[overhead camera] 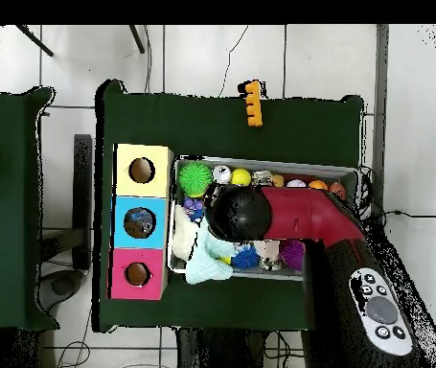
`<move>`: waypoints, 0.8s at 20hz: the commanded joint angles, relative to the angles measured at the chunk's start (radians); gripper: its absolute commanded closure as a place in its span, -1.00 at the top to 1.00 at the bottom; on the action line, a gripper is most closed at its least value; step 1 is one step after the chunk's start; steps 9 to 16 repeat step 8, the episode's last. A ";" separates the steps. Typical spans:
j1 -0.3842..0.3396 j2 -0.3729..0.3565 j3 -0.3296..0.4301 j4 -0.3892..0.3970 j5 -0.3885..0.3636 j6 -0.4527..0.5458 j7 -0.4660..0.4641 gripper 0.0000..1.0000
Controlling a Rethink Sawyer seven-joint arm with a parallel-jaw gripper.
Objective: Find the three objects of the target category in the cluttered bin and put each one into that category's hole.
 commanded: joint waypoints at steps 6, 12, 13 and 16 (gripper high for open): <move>-0.093 0.066 0.163 0.071 -0.153 -0.048 -0.254 -1.00; -0.104 0.075 0.171 0.074 -0.171 -0.052 -0.251 -1.00; -0.104 0.075 0.171 0.074 -0.171 -0.052 -0.251 -1.00; -0.104 0.075 0.171 0.074 -0.171 -0.052 -0.251 -1.00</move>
